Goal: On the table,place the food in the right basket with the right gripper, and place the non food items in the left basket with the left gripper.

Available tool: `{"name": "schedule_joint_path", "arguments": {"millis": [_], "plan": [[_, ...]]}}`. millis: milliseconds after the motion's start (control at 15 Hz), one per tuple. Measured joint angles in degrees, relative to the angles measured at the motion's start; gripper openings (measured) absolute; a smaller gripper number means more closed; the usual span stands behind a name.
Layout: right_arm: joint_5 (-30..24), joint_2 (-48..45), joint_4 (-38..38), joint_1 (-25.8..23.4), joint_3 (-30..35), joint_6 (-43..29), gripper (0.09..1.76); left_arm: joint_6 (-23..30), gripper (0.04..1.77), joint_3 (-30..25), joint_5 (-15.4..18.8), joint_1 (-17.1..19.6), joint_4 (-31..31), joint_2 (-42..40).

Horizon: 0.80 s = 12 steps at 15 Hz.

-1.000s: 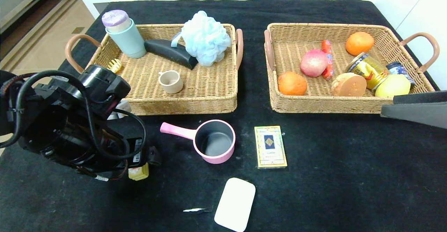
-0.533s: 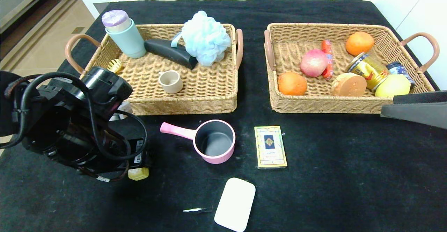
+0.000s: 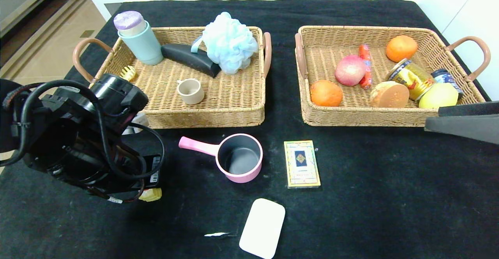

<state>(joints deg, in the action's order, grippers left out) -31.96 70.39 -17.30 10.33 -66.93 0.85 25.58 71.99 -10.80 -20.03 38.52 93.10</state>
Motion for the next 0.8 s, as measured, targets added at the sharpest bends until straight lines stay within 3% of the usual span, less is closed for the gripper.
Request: {"name": "schedule_joint_path", "arguments": {"millis": [800], "plan": [[0.00,-0.05,0.00,0.09,0.12,0.00,1.71,-2.49,0.34,1.50,0.26,-0.30,3.34,-7.00]]}}
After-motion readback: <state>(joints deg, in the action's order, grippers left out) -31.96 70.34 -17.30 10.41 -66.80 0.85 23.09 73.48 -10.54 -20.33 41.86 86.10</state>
